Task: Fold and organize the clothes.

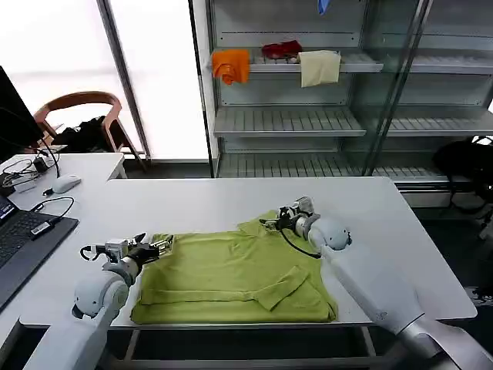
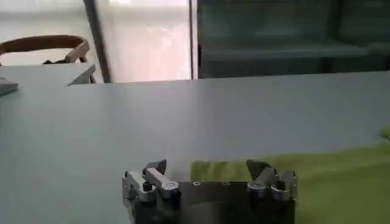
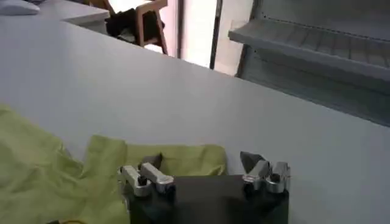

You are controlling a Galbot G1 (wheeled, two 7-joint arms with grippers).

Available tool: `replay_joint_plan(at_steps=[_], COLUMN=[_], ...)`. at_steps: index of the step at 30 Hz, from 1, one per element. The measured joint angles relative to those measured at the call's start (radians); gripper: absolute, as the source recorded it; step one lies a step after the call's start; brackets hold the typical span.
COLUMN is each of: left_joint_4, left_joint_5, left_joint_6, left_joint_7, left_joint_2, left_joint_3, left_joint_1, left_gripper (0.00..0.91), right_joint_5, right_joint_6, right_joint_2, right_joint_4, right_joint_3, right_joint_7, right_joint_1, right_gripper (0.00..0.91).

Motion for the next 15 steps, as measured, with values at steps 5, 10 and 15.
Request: replay_joint_plan(at_steps=[5,10,15], left_joint_4=[0.017,0.025,0.018], left_joint_5=[-0.006,-0.010,-0.008], left_joint_6=[0.001,-0.001,-0.001], left_joint_7=[0.009,0.022,0.030], left_joint_2=[-0.001,-0.003,0.003], left_joint_3=[-0.003,-0.008,-0.008], left_joint_1=[0.001,0.008,0.015], left_gripper=[0.020,0.010,0.000], right_joint_5=[-0.012,-0.020,-0.028], right_joint_6=[-0.001,-0.002,-0.004], right_joint_2=[-0.001,-0.008,-0.011], right_joint_4=[0.000,0.004,0.009], right_joint_3=[0.000,0.000,0.005], right_joint_7=[-0.015,-0.033,-0.043], right_joint_1=[-0.005,-0.012,-0.016], right_gripper=[0.312,0.000,0.000])
